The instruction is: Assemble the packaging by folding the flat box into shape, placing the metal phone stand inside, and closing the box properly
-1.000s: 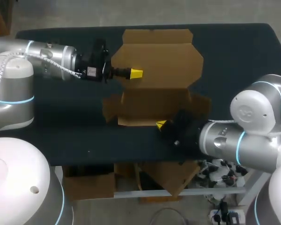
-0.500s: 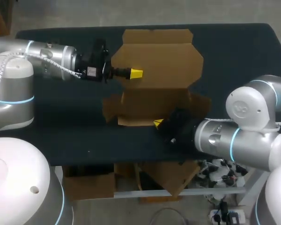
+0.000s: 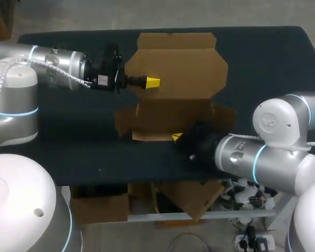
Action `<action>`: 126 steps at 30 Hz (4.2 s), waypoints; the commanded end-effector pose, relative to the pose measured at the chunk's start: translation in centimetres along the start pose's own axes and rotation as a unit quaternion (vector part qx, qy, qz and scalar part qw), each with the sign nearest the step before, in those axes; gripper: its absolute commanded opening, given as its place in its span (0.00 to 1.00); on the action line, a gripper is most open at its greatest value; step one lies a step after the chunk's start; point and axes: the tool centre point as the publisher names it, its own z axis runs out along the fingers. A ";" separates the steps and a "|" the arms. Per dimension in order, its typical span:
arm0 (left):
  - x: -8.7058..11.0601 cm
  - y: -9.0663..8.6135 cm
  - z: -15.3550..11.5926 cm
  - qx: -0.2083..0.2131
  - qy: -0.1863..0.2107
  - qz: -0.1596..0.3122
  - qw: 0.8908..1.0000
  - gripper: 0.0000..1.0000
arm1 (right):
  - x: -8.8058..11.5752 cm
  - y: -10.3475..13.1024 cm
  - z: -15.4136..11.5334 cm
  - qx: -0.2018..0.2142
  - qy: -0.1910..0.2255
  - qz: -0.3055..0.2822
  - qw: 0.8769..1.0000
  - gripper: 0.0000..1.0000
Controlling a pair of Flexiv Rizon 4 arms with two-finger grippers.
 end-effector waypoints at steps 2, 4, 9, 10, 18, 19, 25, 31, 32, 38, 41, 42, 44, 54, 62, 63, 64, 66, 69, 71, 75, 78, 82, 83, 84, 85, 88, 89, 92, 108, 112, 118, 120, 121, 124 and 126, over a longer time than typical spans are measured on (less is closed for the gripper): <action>-0.1 0.1 -0.1 0.000 0.002 0.000 1.000 0.00 | 0.3 -0.4 0.6 0.001 -0.085 0.002 0.996 0.00; -0.1 0.1 -0.1 0.000 0.002 0.000 1.000 0.00 | 0.3 -0.5 0.7 0.002 -0.086 0.003 0.996 0.00; -0.1 0.1 -0.1 0.000 0.002 0.000 1.000 0.00 | 0.3 -0.6 0.7 0.002 -0.087 0.007 0.996 0.00; -0.1 0.1 -0.1 0.000 0.002 0.000 1.000 0.00 | 0.3 -0.7 0.6 0.001 -0.087 0.007 0.996 0.00; -0.1 0.1 -0.1 0.000 0.002 0.000 1.000 0.00 | 0.4 -0.9 0.4 -0.001 -0.088 0.012 0.996 0.00; -0.1 0.1 -0.1 0.000 0.002 0.000 1.000 0.00 | 0.4 -0.9 0.4 -0.001 -0.088 0.012 0.996 0.00; -0.1 0.1 -0.1 0.000 0.002 0.000 1.000 0.00 | 0.4 -0.9 0.4 -0.001 -0.088 0.012 0.996 0.00; -0.1 0.1 -0.1 0.000 0.002 0.000 1.000 0.00 | 0.4 -0.9 0.4 -0.001 -0.088 0.012 0.996 0.00; -0.1 0.1 -0.1 0.000 0.002 0.000 1.000 0.00 | 0.4 -0.9 0.4 -0.001 -0.088 0.012 0.996 0.00; -0.1 0.1 -0.1 0.000 0.002 0.000 1.000 0.00 | 0.4 -0.9 0.4 -0.001 -0.088 0.012 0.996 0.00; -0.1 0.1 -0.1 0.000 0.002 0.000 1.000 0.00 | 0.4 -0.9 0.4 -0.001 -0.088 0.012 0.996 0.00; 0.0 0.1 0.0 -0.001 0.002 0.003 1.000 0.00 | 0.4 -0.9 0.4 -0.001 -0.088 0.012 0.996 0.00; 0.2 0.2 0.0 -0.003 -0.004 0.013 1.000 0.00 | 0.4 -0.9 0.4 -0.001 -0.088 0.012 0.996 0.00; 1.2 1.4 0.7 -0.006 -0.008 0.043 0.999 0.00 | 0.4 -0.9 0.4 -0.001 -0.088 0.012 0.996 0.00; 1.9 2.9 1.1 0.001 -0.013 0.062 0.998 0.00 | 0.4 -0.9 0.4 -0.001 -0.088 0.012 0.996 0.00; 1.9 2.9 1.1 0.001 -0.013 0.062 0.998 0.00 | 0.4 -0.9 0.4 -0.001 -0.088 0.012 0.996 0.00; 1.9 3.2 1.3 0.001 -0.012 0.063 0.998 0.00 | 0.4 -0.9 0.4 -0.001 -0.088 0.012 0.996 0.00; 1.9 3.3 1.2 0.002 -0.012 0.062 0.998 0.00 | 0.4 -0.9 0.4 -0.001 -0.088 0.012 0.996 0.00; 2.0 3.4 1.1 0.004 -0.012 0.064 0.998 0.00 | 0.4 -0.9 0.4 -0.001 -0.088 0.012 0.996 0.00; 2.0 3.5 1.1 0.004 -0.012 0.067 0.998 0.00 | 0.4 -0.9 0.4 -0.001 -0.088 0.012 0.996 0.00; 2.0 3.8 1.0 0.007 -0.008 0.069 0.998 0.00 | 0.4 -0.9 0.4 -0.001 -0.088 0.012 0.996 0.00; 2.0 3.9 1.0 0.011 -0.004 0.072 0.997 0.00 | 0.4 -0.9 0.4 -0.001 -0.088 0.012 0.996 0.00; 1.7 4.4 1.1 0.009 -0.001 0.075 0.997 0.00 | 0.4 -0.9 0.4 -0.001 -0.088 0.012 0.996 0.00; 1.7 4.4 1.1 0.009 0.000 0.076 0.997 0.00 | 0.4 -0.9 0.4 -0.001 -0.088 0.012 0.996 0.00; 1.6 4.5 1.0 0.010 0.001 0.076 0.997 0.00 | 0.4 -0.9 0.4 -0.001 -0.088 0.012 0.996 0.00; 1.6 4.5 1.0 0.010 0.001 0.075 0.997 0.00 | 0.4 -0.9 0.4 -0.001 -0.088 0.012 0.996 0.00; 1.4 4.7 0.9 0.011 0.003 0.077 0.997 0.00 | 0.4 -0.9 0.4 -0.001 -0.088 0.012 0.996 0.00; 1.3 4.7 0.9 0.011 0.003 0.078 0.997 0.00 | 0.4 -0.9 0.4 -0.001 -0.088 0.012 0.996 0.00; 1.0 4.7 0.8 0.014 0.004 0.079 0.997 0.00 | 0.4 -0.9 0.4 -0.001 -0.088 0.012 0.996 0.00; 0.0 4.9 0.6 0.017 0.006 0.082 0.996 0.00 | 0.4 -0.9 0.4 -0.001 -0.088 0.012 0.996 0.00; -0.1 4.9 0.4 0.018 0.007 0.082 0.996 0.00 | 0.4 -0.9 0.4 -0.001 -0.088 0.012 0.996 0.00; 0.0 4.7 0.2 0.014 0.011 0.084 0.996 0.00 | 0.4 -0.9 0.4 -0.001 -0.088 0.012 0.996 0.00; 0.0 4.6 0.2 0.011 0.012 0.085 0.996 0.00 | 0.4 -0.9 0.4 -0.001 -0.088 0.012 0.996 0.00; 0.0 4.6 0.2 0.009 0.012 0.085 0.996 0.00 | 0.4 -0.9 0.4 -0.001 -0.088 0.012 0.996 0.00; 0.1 4.5 0.2 0.002 0.012 0.087 0.996 0.00 | 0.4 -0.9 0.4 -0.001 -0.088 0.012 0.996 0.00; 0.1 4.4 0.2 -0.004 0.012 0.088 0.996 0.00 | 0.4 -0.9 0.4 -0.001 -0.088 0.012 0.996 0.00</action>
